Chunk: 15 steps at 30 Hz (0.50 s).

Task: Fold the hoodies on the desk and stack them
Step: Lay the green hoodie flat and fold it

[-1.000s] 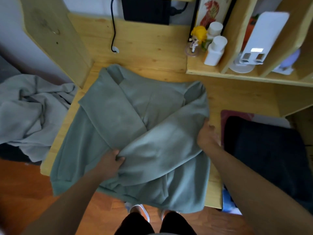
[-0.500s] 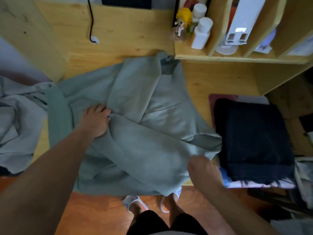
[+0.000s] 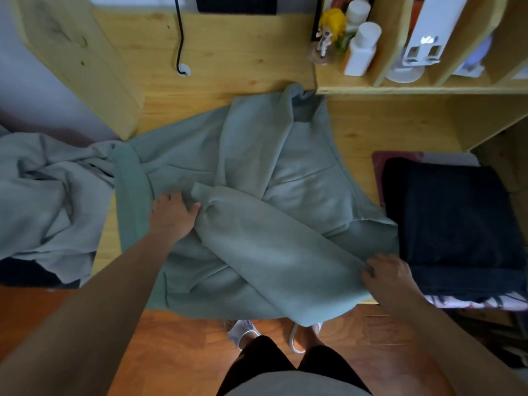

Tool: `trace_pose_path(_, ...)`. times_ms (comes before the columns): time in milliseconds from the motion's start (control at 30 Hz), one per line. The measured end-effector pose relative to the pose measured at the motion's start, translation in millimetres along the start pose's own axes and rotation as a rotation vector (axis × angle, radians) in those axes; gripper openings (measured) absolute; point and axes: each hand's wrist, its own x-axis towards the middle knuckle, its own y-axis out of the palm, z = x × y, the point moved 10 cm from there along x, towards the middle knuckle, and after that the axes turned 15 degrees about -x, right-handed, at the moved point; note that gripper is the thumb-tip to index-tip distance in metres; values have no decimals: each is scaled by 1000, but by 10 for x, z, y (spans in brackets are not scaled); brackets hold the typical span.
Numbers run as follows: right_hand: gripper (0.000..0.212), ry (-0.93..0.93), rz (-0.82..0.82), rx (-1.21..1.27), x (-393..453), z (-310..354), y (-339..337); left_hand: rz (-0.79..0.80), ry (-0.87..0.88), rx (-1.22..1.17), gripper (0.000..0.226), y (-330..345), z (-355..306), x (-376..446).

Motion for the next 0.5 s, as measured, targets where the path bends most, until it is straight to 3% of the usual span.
trace_pose_path(133,26,4,-20,-11,109,110,-22,-22,-19,-213,31,-17,51,3)
trace_pose_path(200,21,30,-14,-69,109,128,-17,-148,-69,-270,30,-211,137,-76)
trace_pose_path(267,12,48,-117,-166,35,153,-91,-254,-69,-286,40,-362,137,-328)
trace_pose_path(367,44,-27,-302,-136,-68,471,-246,-367,243,-207,56,-353,-212,-862)
trace_pose_path(400,54,-100,-320,-108,-66,680,-265,-355,269,-234,61,-218,-219,-963)
trace_pose_path(500,76,-194,-163,-54,84,1136,-104,-278,-20,-702,65,127,82,-870)
